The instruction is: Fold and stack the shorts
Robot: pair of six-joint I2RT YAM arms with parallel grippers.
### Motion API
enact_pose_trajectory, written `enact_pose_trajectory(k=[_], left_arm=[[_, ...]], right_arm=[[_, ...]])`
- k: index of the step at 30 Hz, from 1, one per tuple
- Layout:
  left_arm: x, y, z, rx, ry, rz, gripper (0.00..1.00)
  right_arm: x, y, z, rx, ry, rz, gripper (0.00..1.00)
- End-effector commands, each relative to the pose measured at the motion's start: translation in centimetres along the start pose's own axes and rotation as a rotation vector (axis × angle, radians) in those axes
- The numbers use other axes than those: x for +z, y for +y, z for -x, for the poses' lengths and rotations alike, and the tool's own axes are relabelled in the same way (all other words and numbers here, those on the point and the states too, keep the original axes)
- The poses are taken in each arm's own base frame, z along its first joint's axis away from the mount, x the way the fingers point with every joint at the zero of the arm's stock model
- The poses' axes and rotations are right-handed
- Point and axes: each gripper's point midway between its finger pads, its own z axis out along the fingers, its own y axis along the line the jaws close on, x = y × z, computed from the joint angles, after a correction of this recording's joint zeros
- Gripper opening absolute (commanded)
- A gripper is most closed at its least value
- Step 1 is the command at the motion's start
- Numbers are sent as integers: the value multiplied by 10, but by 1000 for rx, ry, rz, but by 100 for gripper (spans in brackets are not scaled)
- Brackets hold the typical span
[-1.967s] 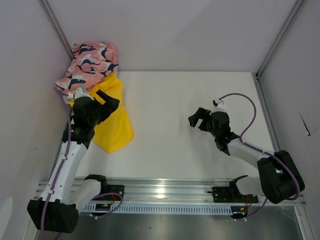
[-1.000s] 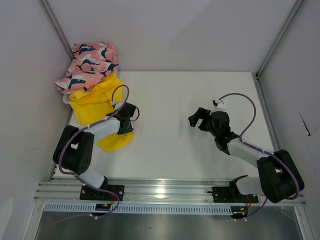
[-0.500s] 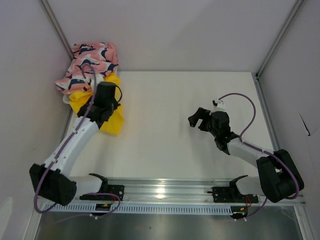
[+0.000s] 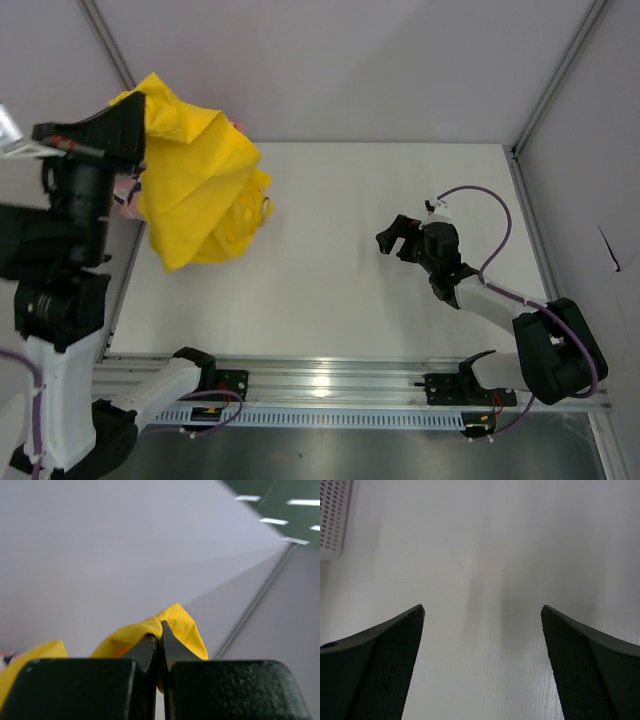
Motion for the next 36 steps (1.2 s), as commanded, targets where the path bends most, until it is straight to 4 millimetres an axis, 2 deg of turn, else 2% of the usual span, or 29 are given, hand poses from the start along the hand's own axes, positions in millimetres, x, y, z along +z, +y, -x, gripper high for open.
enact_pose_trajectory(k=[1,2,5,6,8,9,10,12,14,15,16,17,19,20,22,25,26,28,29,30,34,36], left_arm=[[-46,-56,68,-38,-189,-264,0],[-50,-63,68,-42,-192,-306,0],[-53,-65,61,-90,-162,-325,0],[-53,-71,56,-113,-134,-359,0],[-44,-72,33,-149,-64,-371,0],[-46,-80,28,-192,-39,-422,0],[-34,-69,-13,-221,48,-408,0],[-28,-65,-55,-313,121,-445,0],[-27,-42,-141,-404,308,-411,0],[-28,-38,-162,-427,341,-400,0],[-30,-43,-172,-452,333,-420,0],[-38,-20,-228,-461,422,-349,0],[-39,-16,-258,-465,440,-304,0],[-43,-7,-281,-446,474,-270,0],[-39,-3,-306,-435,514,-228,0],[-26,3,-317,-404,522,-185,0],[-21,16,-329,-368,531,-124,0],[-9,26,-325,-329,499,-56,0],[-9,36,-333,-294,507,-20,0],[-3,42,-327,-271,475,19,0],[1,65,-332,-193,459,114,0],[-2,80,-341,-172,467,180,4]], right_arm=[[4,11,19,5,-45,29,99],[4,11,19,5,-45,29,100],[4,10,20,6,-45,26,100],[4,12,19,6,-42,33,99],[3,15,17,5,-32,52,99],[3,15,18,4,-33,53,100],[3,15,18,4,-32,54,99],[1,16,18,4,-35,56,99],[0,15,19,4,-38,56,99],[0,15,18,4,-38,56,99],[-1,15,18,3,-40,57,100],[-1,15,18,4,-42,56,100],[-1,15,20,7,-45,57,99],[-1,14,19,7,-44,56,99],[-1,14,19,10,-43,54,99],[-3,15,20,9,-48,61,99],[-3,16,21,7,-50,69,99],[-6,16,20,7,-52,77,98],[-7,18,20,6,-57,87,98],[-7,20,20,6,-56,97,98],[-9,25,18,2,-50,133,97],[-9,31,17,-3,-47,167,95]])
